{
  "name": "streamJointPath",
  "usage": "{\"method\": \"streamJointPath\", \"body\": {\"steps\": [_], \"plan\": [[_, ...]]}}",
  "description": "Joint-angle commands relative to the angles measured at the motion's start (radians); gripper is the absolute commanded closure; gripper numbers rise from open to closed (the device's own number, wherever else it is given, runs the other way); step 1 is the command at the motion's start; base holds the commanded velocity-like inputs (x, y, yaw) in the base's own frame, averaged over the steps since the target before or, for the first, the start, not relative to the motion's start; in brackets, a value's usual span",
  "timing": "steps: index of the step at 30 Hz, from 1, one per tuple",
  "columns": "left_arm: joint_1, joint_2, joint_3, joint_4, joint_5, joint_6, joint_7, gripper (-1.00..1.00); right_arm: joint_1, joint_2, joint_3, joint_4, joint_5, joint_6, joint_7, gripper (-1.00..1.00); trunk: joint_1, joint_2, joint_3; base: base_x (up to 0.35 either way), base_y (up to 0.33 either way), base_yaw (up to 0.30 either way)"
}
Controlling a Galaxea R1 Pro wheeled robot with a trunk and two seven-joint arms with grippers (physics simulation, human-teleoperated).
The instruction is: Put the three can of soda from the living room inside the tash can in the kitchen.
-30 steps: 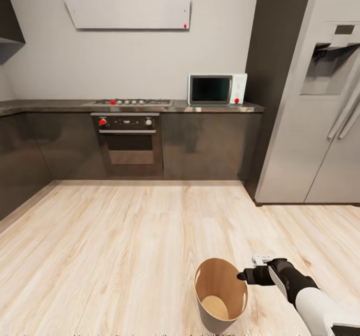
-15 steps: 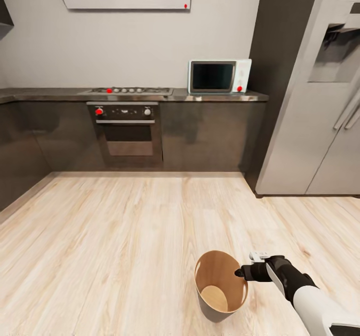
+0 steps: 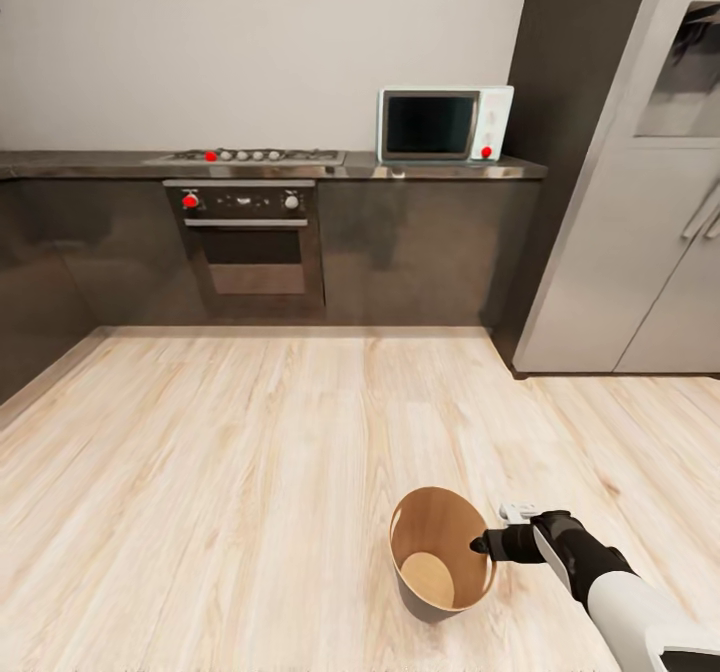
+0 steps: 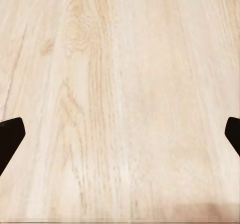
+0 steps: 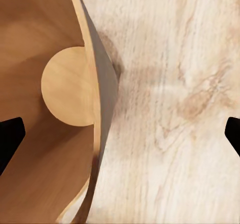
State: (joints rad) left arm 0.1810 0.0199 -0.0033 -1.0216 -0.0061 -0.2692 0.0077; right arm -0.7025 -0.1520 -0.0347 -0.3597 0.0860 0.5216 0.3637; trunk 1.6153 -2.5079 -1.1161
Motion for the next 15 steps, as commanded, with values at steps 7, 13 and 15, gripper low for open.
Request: {"method": "streamJointPath", "body": {"steps": [7,13,15], "plan": [[0.0,0.0,-0.001,-0.001,0.001,-0.002,0.001,-1.0,0.0,0.001,0.0,0.0,0.0,-0.001,0.0,-1.0,0.001,-0.001,-0.012,0.0,0.0,0.0],[0.0,0.001,-0.002,-0.001,0.001,-0.002,0.0,-1.0,0.0,0.002,0.001,0.001,0.0,-0.002,0.0,-1.0,0.001,-0.001,-0.012,0.001,0.0,0.0],[0.0,0.001,-0.002,-0.002,0.001,-0.002,0.0,-1.0,0.0,0.002,0.002,0.001,0.0,-0.002,0.0,-1.0,0.001,-0.001,-0.012,0.054,0.0,0.0]]}}
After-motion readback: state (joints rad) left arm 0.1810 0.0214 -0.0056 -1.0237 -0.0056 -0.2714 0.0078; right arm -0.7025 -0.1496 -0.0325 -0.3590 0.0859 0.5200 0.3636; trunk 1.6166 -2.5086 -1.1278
